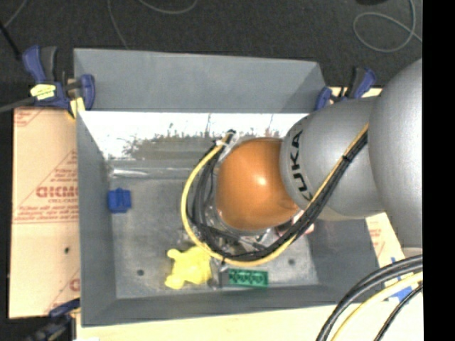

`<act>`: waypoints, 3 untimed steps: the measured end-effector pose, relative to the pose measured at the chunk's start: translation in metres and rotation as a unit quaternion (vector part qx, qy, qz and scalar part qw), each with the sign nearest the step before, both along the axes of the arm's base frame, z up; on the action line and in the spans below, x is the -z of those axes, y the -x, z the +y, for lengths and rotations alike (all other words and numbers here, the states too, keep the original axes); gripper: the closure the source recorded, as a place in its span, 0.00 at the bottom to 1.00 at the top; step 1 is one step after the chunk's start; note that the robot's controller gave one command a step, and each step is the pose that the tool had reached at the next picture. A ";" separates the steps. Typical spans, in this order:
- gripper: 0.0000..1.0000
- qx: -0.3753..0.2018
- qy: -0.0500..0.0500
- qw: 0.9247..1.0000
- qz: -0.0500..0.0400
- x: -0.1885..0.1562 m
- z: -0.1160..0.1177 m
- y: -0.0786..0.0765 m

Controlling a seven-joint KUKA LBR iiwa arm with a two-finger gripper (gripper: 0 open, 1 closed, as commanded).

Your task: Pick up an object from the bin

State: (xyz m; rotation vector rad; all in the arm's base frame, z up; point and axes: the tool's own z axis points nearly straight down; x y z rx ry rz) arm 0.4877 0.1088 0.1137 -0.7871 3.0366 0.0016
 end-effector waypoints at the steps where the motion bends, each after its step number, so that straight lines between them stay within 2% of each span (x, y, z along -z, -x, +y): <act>1: 1.00 0.016 -0.002 1.000 -0.006 0.043 0.037 -0.008; 2: 1.00 0.017 -0.002 1.000 -0.006 0.043 0.037 -0.008; 3: 1.00 0.028 -0.002 1.000 -0.004 0.005 0.038 -0.008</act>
Offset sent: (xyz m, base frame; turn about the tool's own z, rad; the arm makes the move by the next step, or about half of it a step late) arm 0.0000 0.0000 0.0000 0.0000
